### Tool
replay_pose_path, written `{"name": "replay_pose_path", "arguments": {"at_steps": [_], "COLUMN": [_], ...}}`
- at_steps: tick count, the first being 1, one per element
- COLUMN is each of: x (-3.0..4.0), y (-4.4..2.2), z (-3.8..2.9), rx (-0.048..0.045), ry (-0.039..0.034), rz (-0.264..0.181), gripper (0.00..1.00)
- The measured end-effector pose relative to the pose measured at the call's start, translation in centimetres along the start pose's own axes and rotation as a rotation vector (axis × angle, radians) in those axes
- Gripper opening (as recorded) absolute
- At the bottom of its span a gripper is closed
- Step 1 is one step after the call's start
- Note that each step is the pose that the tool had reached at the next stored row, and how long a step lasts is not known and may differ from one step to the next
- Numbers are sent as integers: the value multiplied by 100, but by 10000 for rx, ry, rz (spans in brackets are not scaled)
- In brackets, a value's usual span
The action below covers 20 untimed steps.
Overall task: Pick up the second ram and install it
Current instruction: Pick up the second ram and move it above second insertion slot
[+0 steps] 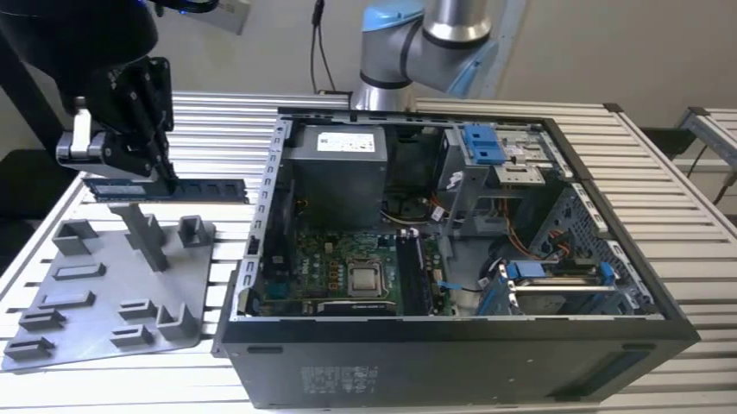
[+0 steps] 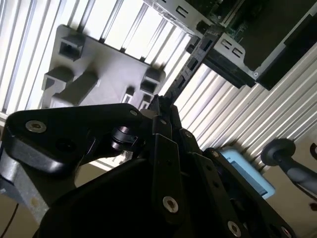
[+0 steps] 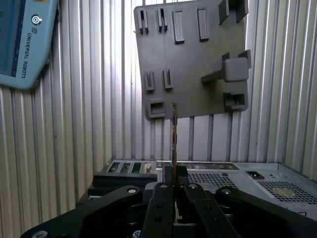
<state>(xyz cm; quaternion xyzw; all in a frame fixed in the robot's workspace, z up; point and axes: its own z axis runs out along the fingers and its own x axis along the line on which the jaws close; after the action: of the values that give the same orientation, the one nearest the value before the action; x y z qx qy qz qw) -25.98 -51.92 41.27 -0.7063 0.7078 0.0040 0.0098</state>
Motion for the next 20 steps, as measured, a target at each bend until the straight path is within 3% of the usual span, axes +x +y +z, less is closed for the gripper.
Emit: {"name": "replay_pose_path", "arguments": {"at_steps": [20], "x": [-2], "y": [-796], "z": [7], "rx": [-19], "ry": [-1], "rz": [0], "gripper": [14]}}
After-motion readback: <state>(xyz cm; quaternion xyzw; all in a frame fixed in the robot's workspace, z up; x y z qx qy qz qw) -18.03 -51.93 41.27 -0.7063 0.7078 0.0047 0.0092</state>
